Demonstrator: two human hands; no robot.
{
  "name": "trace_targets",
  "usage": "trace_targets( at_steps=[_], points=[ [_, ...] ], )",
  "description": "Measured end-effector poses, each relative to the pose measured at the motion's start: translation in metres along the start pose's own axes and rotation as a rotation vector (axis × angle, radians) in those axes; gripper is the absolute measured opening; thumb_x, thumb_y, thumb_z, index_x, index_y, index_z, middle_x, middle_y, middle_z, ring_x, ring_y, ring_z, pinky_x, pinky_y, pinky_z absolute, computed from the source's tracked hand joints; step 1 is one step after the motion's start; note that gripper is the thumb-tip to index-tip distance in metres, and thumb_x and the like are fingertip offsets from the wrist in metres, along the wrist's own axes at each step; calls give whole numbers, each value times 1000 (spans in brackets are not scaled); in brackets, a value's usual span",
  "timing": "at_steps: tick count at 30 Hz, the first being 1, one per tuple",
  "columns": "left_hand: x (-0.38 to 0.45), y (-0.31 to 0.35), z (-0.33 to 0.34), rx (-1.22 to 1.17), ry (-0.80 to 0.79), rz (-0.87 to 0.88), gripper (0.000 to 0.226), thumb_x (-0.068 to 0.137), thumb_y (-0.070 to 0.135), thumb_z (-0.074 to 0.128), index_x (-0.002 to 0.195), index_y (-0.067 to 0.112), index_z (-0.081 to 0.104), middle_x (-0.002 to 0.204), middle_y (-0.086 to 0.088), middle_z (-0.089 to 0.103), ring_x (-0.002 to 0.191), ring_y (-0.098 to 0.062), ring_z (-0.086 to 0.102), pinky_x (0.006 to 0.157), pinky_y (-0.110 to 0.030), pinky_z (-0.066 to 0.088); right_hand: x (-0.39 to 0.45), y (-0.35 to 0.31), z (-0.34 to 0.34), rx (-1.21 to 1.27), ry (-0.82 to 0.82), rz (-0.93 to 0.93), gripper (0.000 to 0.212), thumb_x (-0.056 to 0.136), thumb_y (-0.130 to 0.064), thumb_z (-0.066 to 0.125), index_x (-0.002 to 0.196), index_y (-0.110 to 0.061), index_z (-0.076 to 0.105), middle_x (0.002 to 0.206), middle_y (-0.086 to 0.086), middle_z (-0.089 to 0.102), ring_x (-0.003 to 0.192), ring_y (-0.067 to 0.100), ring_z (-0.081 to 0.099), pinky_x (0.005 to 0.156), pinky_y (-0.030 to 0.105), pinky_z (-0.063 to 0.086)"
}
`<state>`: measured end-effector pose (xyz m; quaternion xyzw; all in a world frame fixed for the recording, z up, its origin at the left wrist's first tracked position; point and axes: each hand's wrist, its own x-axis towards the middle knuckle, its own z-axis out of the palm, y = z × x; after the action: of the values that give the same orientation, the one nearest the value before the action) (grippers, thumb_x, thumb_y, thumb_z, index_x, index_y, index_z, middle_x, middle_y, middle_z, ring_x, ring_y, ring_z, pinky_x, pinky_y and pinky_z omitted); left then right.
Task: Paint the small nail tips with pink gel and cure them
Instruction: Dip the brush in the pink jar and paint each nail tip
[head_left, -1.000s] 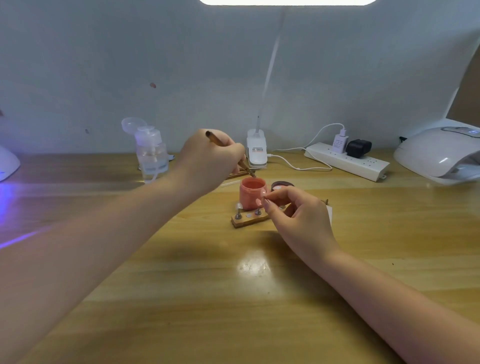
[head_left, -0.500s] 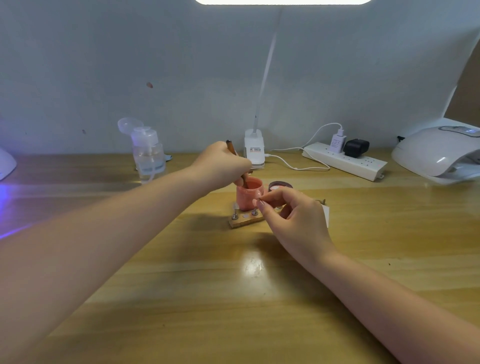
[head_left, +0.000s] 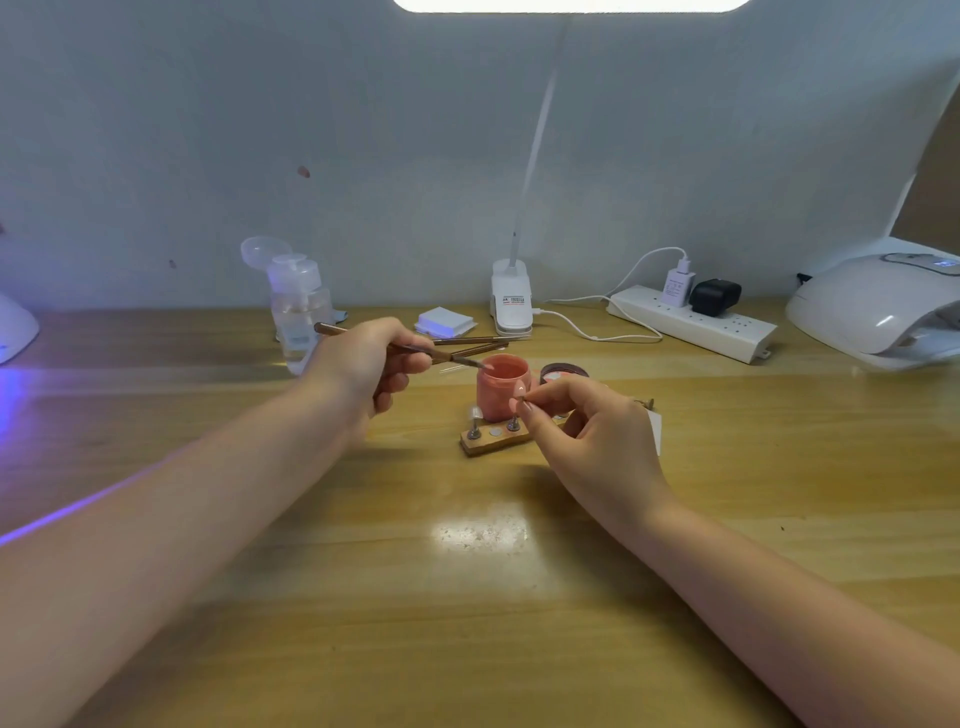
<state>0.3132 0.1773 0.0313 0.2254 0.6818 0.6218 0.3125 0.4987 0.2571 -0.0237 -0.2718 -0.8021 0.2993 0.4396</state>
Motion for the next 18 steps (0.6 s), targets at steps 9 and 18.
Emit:
trace_targets(
  at_steps=[9, 18],
  points=[
    [-15, -16, -14, 52, 89, 342, 20, 89, 17, 56, 78, 19, 73, 59, 6, 67, 56, -5, 52, 55, -19, 40, 0, -1, -1, 13, -2, 6, 6, 85, -18, 71, 90, -16, 74, 73, -10, 66, 54, 6, 48, 57, 24, 40],
    [-73, -45, -10, 432, -75, 949, 22, 85, 37, 51, 104, 37, 60, 85, 10, 65, 87, -7, 61, 76, -8, 41, 0, -2, -1, 5, 37, 14, 4, 84, -19, 72, 88, -18, 73, 76, -10, 68, 56, 15, 54, 61, 37, 49]
  ],
)
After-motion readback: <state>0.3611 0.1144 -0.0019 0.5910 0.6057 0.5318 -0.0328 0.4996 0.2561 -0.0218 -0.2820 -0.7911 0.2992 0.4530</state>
